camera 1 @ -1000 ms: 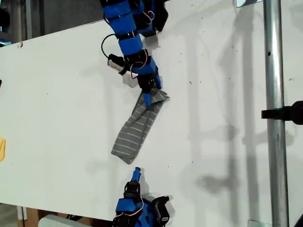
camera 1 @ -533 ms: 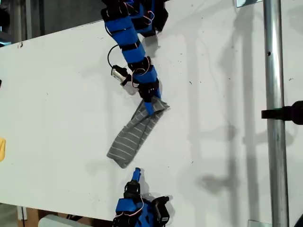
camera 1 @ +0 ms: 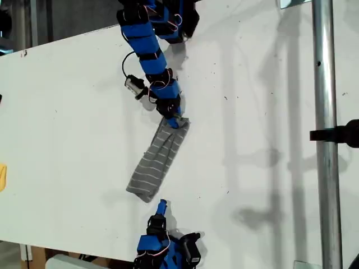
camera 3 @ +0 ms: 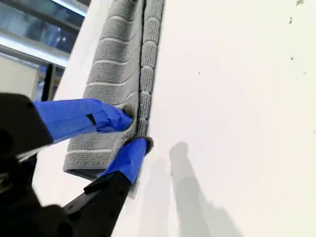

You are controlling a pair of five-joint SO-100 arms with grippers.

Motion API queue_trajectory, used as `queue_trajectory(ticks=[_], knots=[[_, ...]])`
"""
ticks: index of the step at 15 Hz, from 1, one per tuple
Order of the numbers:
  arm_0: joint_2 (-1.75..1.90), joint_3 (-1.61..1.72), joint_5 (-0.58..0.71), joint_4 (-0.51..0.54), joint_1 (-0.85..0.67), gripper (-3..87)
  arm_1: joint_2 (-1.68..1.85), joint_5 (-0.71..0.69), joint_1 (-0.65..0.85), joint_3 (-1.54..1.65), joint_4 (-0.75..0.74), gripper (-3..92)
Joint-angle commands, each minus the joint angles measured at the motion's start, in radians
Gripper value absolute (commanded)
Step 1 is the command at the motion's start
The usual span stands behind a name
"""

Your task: Grasp corners of a towel and fold twice.

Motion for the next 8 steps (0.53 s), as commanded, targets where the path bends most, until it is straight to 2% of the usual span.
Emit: queue_trajectory(ticks=[1, 3, 6, 7, 8], knots=[[0.008, 0.005, 0.008, -0.017, -0.006, 7.3, 0.285, -0.060, 0.048, 0.048, 0.330, 2.2], [0.008, 0.005, 0.008, -0.017, -0.006, 7.3, 0.681, -0.118, 0.077, 0.067, 0.785, 2.2], [0.008, 0.005, 0.008, -0.017, -0.008, 7.5, 1.417, -0.126, 0.091, 0.064, 1.437, 1.9], [0.008, 0.005, 0.008, -0.017, -0.009, 7.6, 1.552, -0.124, 0.084, 0.060, 1.520, 1.7], [0.008, 0.005, 0.011, -0.018, -0.012, 7.6, 1.528, -0.130, 0.074, 0.078, 1.451, 1.5]])
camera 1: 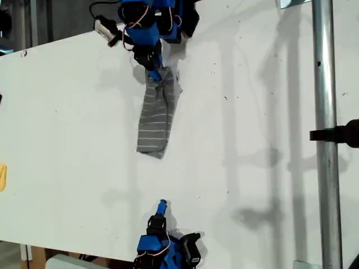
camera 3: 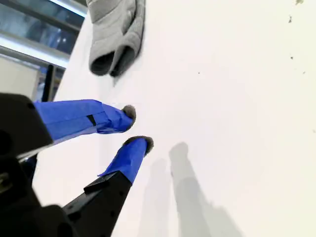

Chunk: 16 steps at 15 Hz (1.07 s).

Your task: Grasp corners of a towel and fold twice.

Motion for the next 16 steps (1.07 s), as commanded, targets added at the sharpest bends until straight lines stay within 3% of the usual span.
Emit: queue_trajectory(ticks=[1, 3, 6, 7, 8, 10, 11, 12, 14, 16], knots=[[0.008, 0.005, 0.006, -0.018, -0.017, 7.6, -0.100, -0.041, -0.017, -0.009, -0.186, 1.6], [0.008, 0.005, 0.000, -0.018, -0.014, 7.3, -0.620, -0.137, 0.002, -0.175, -0.545, 2.0], [0.008, 0.006, -0.005, -0.017, -0.014, 7.2, -1.255, -0.270, 0.104, -0.515, -0.778, 3.1], [0.008, 0.008, -0.014, -0.015, -0.012, 7.2, -1.394, -0.301, 0.123, -0.657, -0.759, 8.3], [0.008, 0.009, -0.052, -0.006, -0.012, 7.2, -1.497, -0.362, 0.132, -0.782, -0.742, 32.1], [0.008, 0.011, -0.118, 0.012, -0.012, 9.3, -1.511, -0.383, 0.178, -0.870, -0.707, 19.9], [0.008, 0.015, -0.195, 0.031, -0.021, 9.0, -1.471, -0.408, 0.204, -0.945, -0.607, 15.4], [0.008, 0.025, -0.327, 0.064, -0.034, 9.0, -1.430, -0.459, 0.229, -0.999, -0.549, 15.2], [0.008, 0.025, -0.382, 0.067, -0.026, 14.6, -1.351, -0.491, 0.267, -1.017, -0.437, 15.2], [0.008, 0.025, -0.422, 0.067, -0.025, 13.9, -1.253, -0.489, 0.239, -0.954, -0.388, 15.2]])
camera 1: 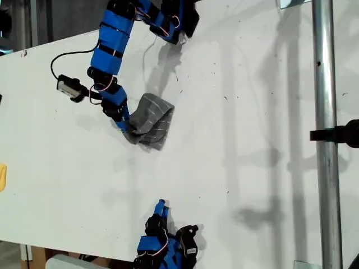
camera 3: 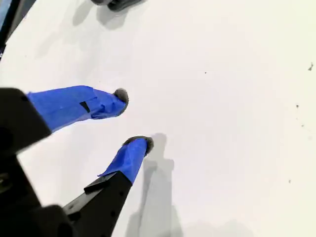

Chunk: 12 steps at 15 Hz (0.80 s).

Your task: Grasp corners of a towel and fold twice.

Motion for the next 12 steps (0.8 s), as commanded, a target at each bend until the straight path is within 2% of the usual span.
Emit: queue_trajectory(ticks=[1, 4, 5, 7, 8, 9, 10, 11, 12], knots=[[0.008, 0.009, -0.066, 0.002, -0.012, 13.9, 0.178, -0.017, -0.051, 0.014, 0.014, 14.7], [0.008, 0.009, -0.129, 0.002, -0.009, 13.9, 0.264, -0.008, -0.118, 0.048, 0.041, 13.8], [0.008, 0.009, -0.123, 0.002, -0.012, 13.9, 0.330, 0.000, -0.147, 0.127, 0.025, 12.0], [0.008, 0.009, -0.146, 0.002, -0.012, 13.9, 0.546, 0.043, -0.193, 0.370, 0.008, 2.1], [0.008, 0.009, -0.107, 0.002, -0.012, 13.9, 0.701, 0.049, -0.210, 0.514, 0.011, 0.8], [0.008, 0.009, 0.089, 0.002, -0.012, 13.9, 0.864, 0.078, -0.235, 0.650, 0.020, -0.2], [0.008, 0.009, 0.368, 0.002, -0.012, 13.9, 0.983, 0.117, -0.267, 0.761, 0.035, -0.3], [0.008, 0.011, 0.540, -0.008, -0.008, 13.4, 1.055, 0.160, -0.308, 0.850, 0.044, -0.3], [0.008, 0.011, 0.505, -0.003, -0.009, 12.6, 1.129, 0.207, -0.339, 0.942, 0.066, -0.3]])
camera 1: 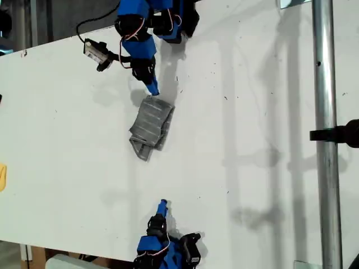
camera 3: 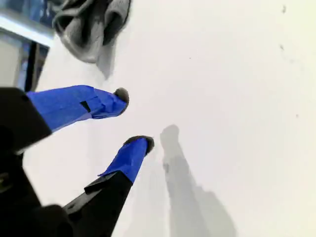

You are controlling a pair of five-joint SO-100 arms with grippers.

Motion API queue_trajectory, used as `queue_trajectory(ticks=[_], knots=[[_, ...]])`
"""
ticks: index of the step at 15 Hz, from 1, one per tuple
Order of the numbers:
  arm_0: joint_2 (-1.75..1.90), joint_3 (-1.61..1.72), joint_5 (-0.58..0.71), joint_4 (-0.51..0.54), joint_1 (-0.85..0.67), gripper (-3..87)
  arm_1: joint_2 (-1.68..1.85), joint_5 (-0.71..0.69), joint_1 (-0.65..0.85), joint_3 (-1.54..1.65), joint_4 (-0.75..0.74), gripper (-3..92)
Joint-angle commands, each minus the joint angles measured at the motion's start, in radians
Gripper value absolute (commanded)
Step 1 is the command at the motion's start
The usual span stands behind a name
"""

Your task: Grasp corners of a towel and fold twice.

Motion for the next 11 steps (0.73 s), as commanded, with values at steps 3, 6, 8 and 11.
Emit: queue_trajectory(ticks=[3, 6, 8, 11], knots=[[0.008, 0.011, 0.081, -0.003, -0.009, 12.1, 0.643, 0.169, -0.087, 0.345, 0.284, -0.3], [0.008, 0.011, 0.077, -0.003, -0.011, 12.1, 0.637, 0.250, -0.115, 0.402, 0.334, 1.6], [0.008, 0.011, 0.077, -0.003, -0.011, 12.1, 0.637, 0.290, -0.167, 0.400, 0.370, 4.7], [0.008, 0.011, 0.077, -0.003, -0.009, 12.1, 0.637, 0.107, -0.071, 0.405, 0.390, 4.8]])
